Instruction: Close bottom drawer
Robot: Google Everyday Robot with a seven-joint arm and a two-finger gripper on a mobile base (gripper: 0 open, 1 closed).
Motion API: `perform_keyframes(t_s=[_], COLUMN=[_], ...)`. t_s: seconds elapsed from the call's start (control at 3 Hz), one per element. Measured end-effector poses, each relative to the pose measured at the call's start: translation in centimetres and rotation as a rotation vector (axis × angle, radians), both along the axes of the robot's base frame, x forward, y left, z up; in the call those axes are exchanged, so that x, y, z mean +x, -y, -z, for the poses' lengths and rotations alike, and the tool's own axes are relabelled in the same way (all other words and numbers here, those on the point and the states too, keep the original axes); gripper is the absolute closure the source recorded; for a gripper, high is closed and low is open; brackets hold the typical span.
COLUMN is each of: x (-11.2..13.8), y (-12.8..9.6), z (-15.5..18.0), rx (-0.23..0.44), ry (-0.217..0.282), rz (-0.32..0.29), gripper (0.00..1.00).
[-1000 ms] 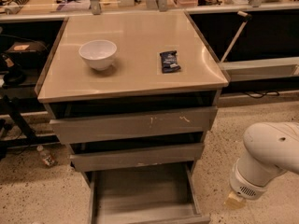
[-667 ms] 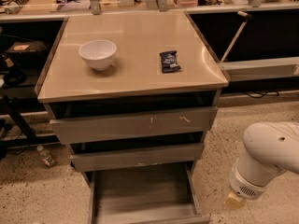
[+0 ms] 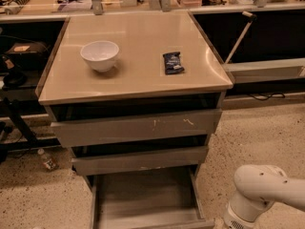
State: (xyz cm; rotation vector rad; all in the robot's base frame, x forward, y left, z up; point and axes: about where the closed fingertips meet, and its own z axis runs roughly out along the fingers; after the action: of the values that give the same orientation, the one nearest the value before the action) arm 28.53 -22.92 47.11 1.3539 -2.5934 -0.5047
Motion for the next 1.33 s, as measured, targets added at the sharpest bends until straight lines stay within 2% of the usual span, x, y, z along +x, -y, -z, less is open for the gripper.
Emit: perform_keyframes(t_s=[0.33, 0.67, 1.0, 1.33], x=[0.0, -0.4, 0.5, 0.5], y=[0.0, -0.2, 0.2, -0.6], z=[0.0, 1.8, 7.9, 13.9], rx=[0.000, 0.015, 0.054, 0.102], ry=[0.000, -0.017, -0.039, -0.104], rz=[0.000, 0.019, 0.125, 0.191], gripper=[1.00, 1.00, 1.00, 1.00])
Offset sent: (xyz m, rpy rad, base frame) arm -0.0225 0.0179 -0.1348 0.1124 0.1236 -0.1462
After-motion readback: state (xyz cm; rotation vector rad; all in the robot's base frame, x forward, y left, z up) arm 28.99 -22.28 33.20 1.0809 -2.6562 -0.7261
